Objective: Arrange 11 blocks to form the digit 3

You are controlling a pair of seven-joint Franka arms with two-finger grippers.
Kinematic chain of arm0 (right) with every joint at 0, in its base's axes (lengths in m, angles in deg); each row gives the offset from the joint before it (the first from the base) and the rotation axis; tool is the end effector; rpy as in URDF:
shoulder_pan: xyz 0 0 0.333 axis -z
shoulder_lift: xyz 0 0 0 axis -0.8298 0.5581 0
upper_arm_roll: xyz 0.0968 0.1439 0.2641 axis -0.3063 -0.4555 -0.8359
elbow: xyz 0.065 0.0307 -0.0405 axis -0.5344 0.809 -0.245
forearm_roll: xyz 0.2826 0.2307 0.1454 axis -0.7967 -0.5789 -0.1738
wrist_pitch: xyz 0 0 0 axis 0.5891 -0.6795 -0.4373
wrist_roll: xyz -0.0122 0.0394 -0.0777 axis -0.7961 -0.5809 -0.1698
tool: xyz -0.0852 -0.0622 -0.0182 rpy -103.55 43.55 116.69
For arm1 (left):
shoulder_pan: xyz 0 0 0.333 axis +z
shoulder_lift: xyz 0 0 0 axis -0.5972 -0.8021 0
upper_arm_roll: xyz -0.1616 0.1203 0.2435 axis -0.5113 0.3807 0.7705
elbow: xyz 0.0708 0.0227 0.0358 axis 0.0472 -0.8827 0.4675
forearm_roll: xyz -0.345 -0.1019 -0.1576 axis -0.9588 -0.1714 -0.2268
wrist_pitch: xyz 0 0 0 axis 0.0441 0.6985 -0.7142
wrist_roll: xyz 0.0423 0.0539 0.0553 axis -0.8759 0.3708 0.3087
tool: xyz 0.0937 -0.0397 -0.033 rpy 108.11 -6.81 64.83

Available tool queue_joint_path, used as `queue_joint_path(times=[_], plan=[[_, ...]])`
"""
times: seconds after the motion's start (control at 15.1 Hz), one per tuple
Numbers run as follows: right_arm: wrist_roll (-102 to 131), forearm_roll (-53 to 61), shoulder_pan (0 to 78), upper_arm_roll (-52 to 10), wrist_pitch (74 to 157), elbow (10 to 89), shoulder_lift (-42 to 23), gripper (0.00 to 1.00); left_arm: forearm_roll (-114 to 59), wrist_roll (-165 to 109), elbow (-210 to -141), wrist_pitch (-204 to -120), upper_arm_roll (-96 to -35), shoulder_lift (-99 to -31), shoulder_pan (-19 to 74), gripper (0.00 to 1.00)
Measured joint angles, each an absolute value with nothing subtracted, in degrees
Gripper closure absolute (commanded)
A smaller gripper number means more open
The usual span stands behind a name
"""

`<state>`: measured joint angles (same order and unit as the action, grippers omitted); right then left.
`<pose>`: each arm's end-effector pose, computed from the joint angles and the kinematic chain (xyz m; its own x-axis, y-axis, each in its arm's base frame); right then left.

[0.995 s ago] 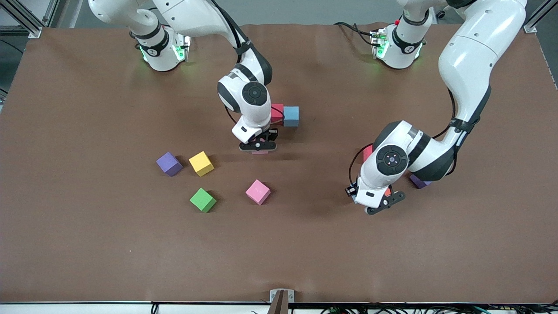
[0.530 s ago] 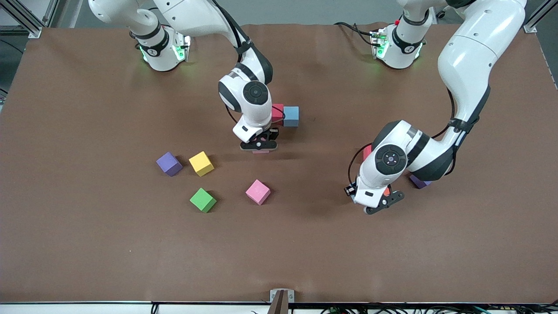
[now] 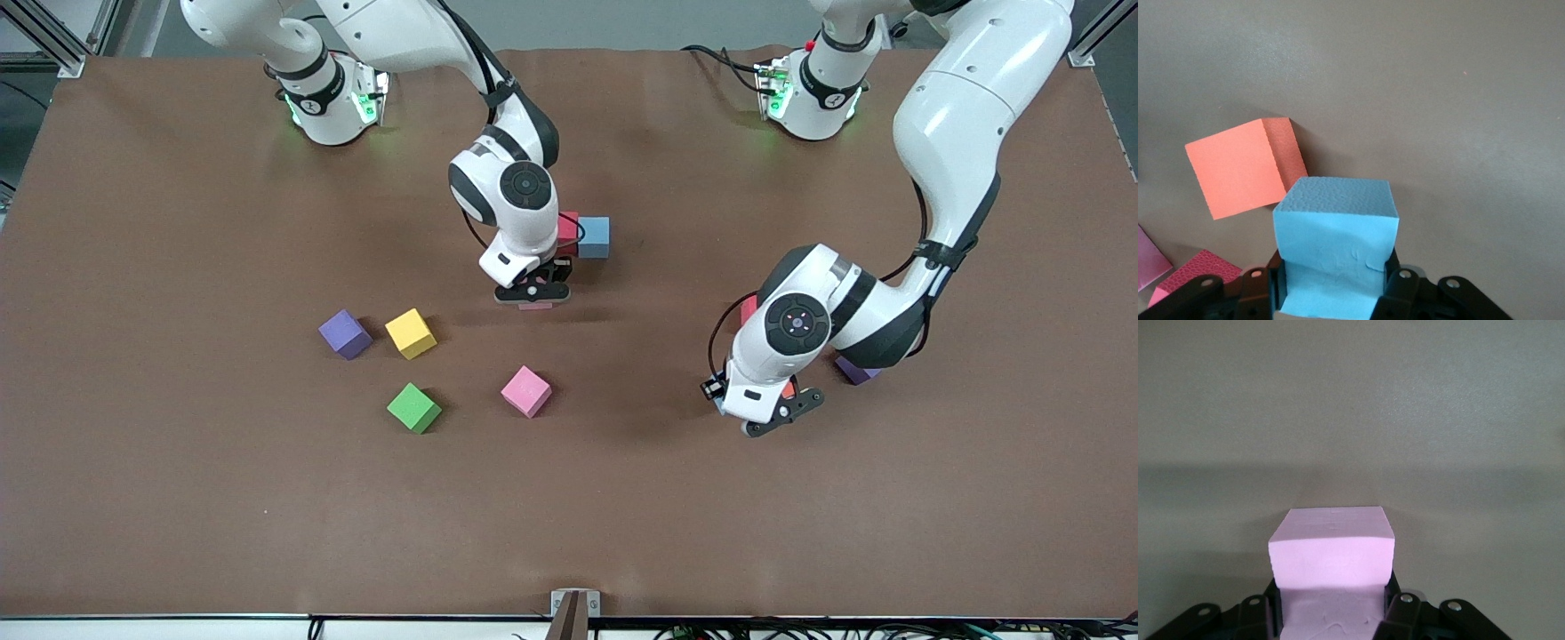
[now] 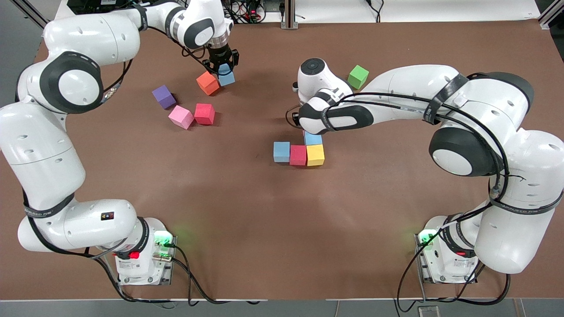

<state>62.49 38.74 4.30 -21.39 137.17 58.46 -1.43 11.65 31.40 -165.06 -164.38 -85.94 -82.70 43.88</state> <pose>0.4316 0.4616 0.2094 0.9988 0.0461 -0.0151 0.0468 -0.9978 0.0473 0.6355 -0.2756 0.2674 0.9032 0.4288 -0.0193 0.4279 -0.9030 -0.0390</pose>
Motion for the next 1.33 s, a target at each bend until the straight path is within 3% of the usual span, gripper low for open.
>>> queue_joint_path(times=[1.33], plan=[[62.5,38.7,4.3,-21.4,137.0,58.5,-1.4,0.79,11.6,31.8,-164.1,-164.4,-86.1,-82.7,44.2,0.60]])
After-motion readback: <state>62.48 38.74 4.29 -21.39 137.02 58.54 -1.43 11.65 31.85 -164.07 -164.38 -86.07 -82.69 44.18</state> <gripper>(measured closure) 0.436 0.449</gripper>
